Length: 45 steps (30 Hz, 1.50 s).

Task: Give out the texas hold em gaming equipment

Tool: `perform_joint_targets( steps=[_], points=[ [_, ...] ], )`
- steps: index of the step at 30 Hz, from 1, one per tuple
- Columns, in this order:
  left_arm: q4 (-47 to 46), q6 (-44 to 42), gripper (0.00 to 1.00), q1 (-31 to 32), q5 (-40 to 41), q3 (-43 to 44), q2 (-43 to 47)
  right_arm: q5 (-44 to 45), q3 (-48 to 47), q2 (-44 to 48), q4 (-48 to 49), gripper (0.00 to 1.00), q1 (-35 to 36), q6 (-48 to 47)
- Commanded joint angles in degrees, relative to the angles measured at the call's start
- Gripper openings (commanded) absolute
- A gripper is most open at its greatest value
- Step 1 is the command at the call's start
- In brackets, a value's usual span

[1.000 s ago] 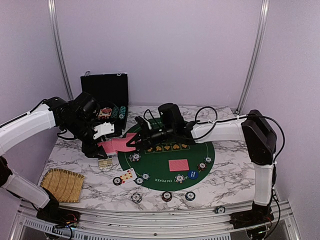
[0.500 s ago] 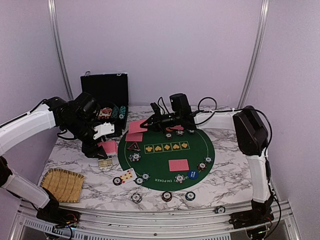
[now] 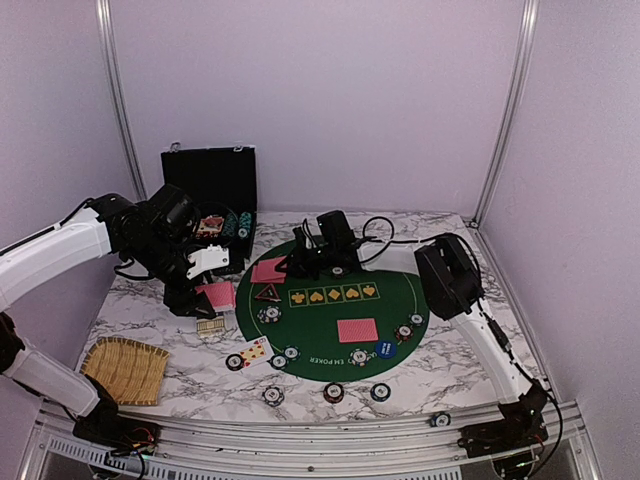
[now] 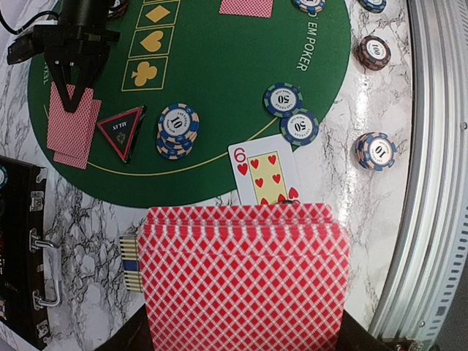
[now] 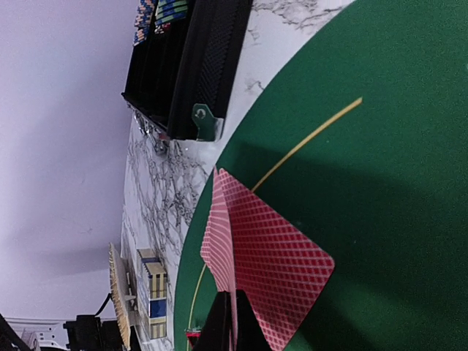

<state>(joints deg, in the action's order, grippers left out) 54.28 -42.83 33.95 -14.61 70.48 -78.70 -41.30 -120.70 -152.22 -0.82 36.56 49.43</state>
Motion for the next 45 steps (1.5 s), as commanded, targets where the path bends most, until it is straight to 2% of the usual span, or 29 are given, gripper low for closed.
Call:
perform_joint_targets(
  steps=[1,3,6,10,14,23,27,35,45],
  points=[
    [0.7,0.29,0.0,-0.12,-2.06,0.35,0.51,3.98,-5.81,-2.73,0.19,0.05,-0.35,0.41],
    [0.74,0.37,0.0,-0.12,-2.23,0.36,0.45,4.87,-7.2,-3.87,0.06,0.07,-0.36,0.54],
    [0.74,0.31,0.0,-0.12,-2.02,0.28,0.58,5.36,-9.38,-5.51,-1.52,0.16,-0.37,0.59],
    [0.74,0.21,0.0,-0.12,-1.93,0.33,0.58,6.81,-9.44,-4.7,-4.75,0.34,-0.24,-1.0],
    [0.78,0.35,0.0,-0.12,-2.01,0.41,0.62,8.32,-5.68,-1.24,-7.6,0.52,-0.15,-3.26],
    [0.82,0.72,0.0,-0.12,-2.29,0.45,0.82,12.63,0.34,6.64,-16.18,0.78,0.05,-10.01],
    [0.91,0.82,0.0,-0.12,-2.34,0.44,0.92,13.85,2.87,8.9,-17.78,0.93,0.19,-12.23],
    [1.0,1.03,0.0,-0.12,-2.24,0.52,1.45,12.07,-3.33,3.59,-21.42,0.93,1.65,-12.66],
    [1.05,0.9,0.0,-0.12,-2.19,0.44,1.05,4.75,-2.56,0.1,-11.92,0.9,2.17,-7.52]
  ],
)
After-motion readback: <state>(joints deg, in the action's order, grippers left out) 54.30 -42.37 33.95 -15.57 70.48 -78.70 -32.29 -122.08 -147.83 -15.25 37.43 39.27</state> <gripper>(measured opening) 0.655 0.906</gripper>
